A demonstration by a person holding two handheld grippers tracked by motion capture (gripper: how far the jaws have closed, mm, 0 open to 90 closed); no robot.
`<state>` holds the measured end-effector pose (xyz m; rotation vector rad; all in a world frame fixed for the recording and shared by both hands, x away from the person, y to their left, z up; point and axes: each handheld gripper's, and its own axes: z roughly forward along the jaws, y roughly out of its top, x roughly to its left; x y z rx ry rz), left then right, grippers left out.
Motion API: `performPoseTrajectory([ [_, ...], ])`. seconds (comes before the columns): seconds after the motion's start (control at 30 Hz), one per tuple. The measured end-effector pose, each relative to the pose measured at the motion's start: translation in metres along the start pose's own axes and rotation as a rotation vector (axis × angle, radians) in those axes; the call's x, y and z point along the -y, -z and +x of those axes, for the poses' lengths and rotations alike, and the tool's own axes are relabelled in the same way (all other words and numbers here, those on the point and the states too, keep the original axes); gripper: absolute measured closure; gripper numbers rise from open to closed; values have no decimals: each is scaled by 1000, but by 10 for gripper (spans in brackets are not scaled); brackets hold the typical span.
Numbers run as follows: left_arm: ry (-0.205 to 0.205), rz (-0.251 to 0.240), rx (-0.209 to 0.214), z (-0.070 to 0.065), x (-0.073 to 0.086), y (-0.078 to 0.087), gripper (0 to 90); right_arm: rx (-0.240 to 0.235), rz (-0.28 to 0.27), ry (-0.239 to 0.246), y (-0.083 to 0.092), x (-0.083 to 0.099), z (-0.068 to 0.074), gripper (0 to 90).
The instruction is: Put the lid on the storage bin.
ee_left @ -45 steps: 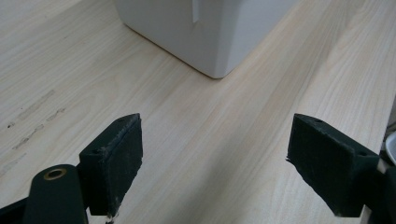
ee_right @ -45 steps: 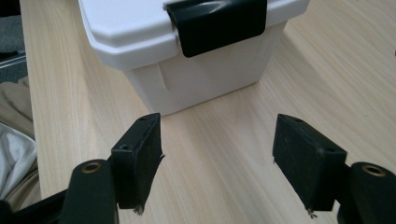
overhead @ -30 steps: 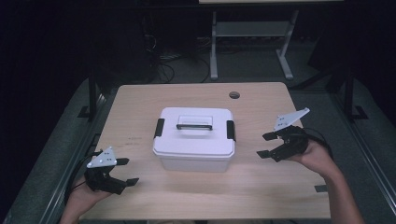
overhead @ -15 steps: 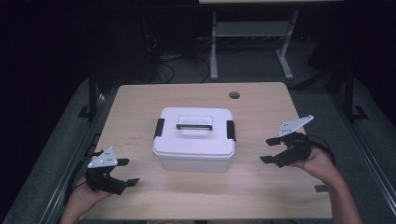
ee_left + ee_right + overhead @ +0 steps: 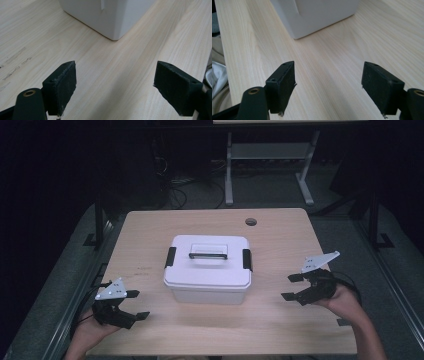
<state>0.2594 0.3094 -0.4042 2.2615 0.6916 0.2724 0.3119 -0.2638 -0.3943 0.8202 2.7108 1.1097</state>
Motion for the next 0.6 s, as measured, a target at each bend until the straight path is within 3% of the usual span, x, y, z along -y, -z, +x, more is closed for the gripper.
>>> performPoseTrajectory([
  [0.6, 2, -3, 1, -2, 1, 1, 178, 4, -13, -33, 0, 23, 0, 261],
])
